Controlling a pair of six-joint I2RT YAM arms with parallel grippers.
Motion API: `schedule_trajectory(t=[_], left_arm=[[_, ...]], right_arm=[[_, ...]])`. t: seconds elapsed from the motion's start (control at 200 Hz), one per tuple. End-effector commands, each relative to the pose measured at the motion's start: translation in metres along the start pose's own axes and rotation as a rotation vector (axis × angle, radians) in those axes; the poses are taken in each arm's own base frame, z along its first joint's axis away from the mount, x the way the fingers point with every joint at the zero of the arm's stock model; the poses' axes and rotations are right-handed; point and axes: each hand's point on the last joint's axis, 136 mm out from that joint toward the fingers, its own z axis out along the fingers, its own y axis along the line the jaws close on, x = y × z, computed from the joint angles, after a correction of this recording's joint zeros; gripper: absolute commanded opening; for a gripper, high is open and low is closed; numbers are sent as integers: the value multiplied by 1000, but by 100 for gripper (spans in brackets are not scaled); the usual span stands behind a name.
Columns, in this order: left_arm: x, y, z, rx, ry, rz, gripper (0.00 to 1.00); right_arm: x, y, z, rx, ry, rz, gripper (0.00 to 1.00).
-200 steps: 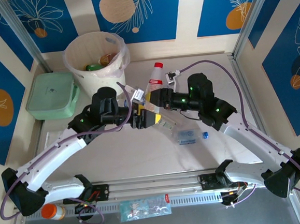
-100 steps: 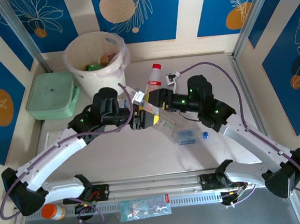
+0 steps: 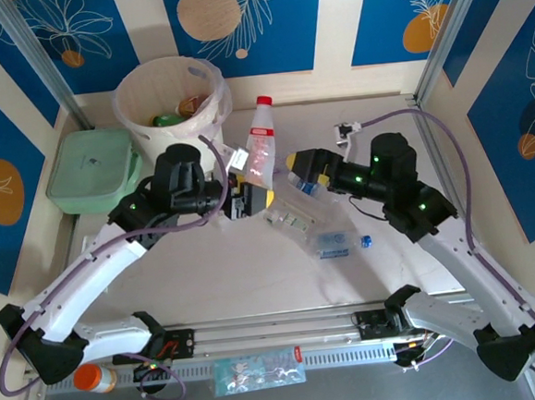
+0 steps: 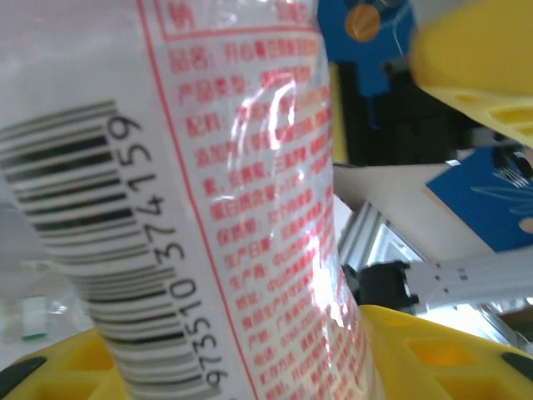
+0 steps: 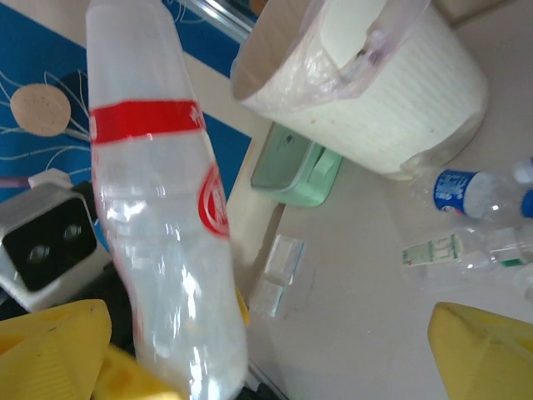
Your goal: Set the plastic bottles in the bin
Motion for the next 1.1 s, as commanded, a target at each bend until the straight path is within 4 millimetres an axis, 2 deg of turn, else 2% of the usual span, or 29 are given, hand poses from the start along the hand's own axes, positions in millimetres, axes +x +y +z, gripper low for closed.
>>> schedule_trajectory(t=[0.0,0.235,0.38,0.57,0.665,0.8,1.09], left_arm=[[-21,25,-12,-99,-32,-5,50],[-80,97,-39,-267,-144,-116,49],[-118,138,-47,-389,-221,-123,49],[-150,191,-58,-531,-300,-178,48],[-159,215,-61,-605,-311,-177,48],[-160,252,-59,-648,-316,-236,48],[-159,311,-49,-750,-286,-286,49]], right_arm=[[-9,6,-21,6,-36,-43,98],[-12,-3,-38,26,-62,-39,97],[-10,-11,-41,48,-66,-40,97],[-11,-11,-49,56,-59,-45,97],[-11,-11,-56,69,-67,-63,97],[-12,-12,-64,84,-81,-73,97],[-9,-16,-73,94,-81,-65,96]])
